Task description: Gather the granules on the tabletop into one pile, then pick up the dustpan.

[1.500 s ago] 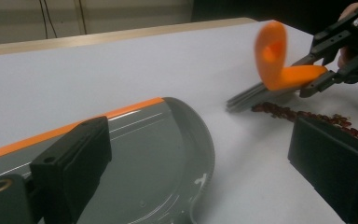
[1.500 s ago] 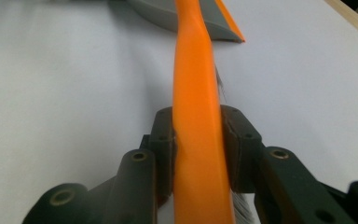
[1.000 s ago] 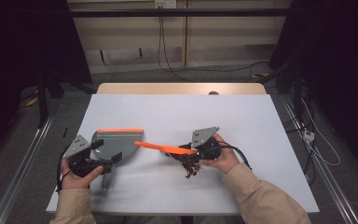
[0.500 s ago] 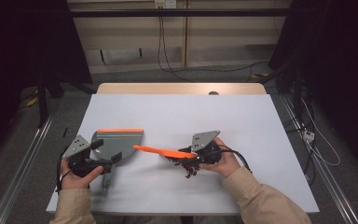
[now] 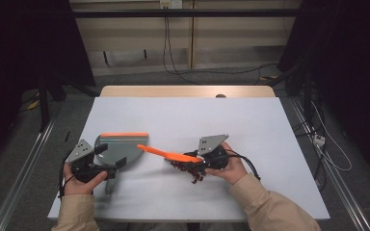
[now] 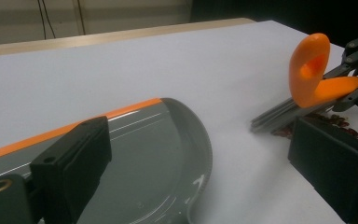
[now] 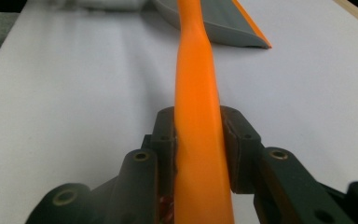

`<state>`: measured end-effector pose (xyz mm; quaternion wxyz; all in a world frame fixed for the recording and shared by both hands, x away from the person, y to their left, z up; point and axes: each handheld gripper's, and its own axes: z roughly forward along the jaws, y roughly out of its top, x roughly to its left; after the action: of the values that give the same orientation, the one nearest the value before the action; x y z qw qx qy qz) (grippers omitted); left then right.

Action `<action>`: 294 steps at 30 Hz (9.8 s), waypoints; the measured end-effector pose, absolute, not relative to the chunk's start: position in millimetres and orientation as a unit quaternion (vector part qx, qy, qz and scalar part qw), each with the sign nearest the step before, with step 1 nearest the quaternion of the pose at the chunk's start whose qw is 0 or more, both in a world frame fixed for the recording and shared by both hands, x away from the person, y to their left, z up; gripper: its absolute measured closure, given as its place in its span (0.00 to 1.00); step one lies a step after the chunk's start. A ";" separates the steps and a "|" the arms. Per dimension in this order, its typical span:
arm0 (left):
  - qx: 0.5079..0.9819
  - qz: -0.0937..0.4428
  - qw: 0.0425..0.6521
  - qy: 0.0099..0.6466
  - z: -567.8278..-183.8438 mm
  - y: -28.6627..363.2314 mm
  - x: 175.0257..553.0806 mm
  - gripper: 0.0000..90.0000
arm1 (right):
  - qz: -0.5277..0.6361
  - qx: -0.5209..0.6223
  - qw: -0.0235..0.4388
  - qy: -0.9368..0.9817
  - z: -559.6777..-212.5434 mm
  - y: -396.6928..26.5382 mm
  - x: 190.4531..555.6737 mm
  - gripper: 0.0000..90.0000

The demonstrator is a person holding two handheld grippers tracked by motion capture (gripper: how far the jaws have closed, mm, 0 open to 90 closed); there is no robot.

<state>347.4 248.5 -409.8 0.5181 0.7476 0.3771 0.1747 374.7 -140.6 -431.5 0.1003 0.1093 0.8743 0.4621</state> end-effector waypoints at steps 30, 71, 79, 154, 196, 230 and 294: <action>0.750 0.176 0.515 0.376 -410.5 247.9 347.4 0.07 | 0.512 0.129 0.008 0.849 -415.7 -148.3 342.7 0.78; 0.747 0.171 0.525 0.370 -408.3 245.9 347.2 0.07 | 0.504 0.375 0.142 0.765 -413.0 -188.5 345.6 0.79; 0.741 0.166 0.537 0.368 -407.3 247.5 347.6 0.07 | 0.455 0.454 0.225 0.733 -413.7 -202.0 328.3 0.79; 0.741 0.175 0.538 0.363 -403.7 249.2 344.4 0.07 | 0.458 0.533 0.261 0.661 -441.2 -103.0 313.6 0.77; 0.759 0.187 0.483 0.394 -414.0 243.3 326.8 0.06 | 0.496 0.459 0.240 0.697 -420.7 -174.6 326.4 0.78; 0.781 0.191 0.400 0.439 -433.4 239.1 320.2 0.07 | 0.512 0.413 0.232 0.717 -415.7 -252.0 321.1 0.78; 0.780 0.181 0.325 0.503 -436.2 243.5 344.6 0.60 | 0.526 0.426 0.240 0.696 -411.9 -260.6 314.8 0.78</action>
<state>344.6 243.5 -436.2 0.3246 0.7802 0.5032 0.1806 314.8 -260.6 -411.9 0.2401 0.4256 0.6961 0.5259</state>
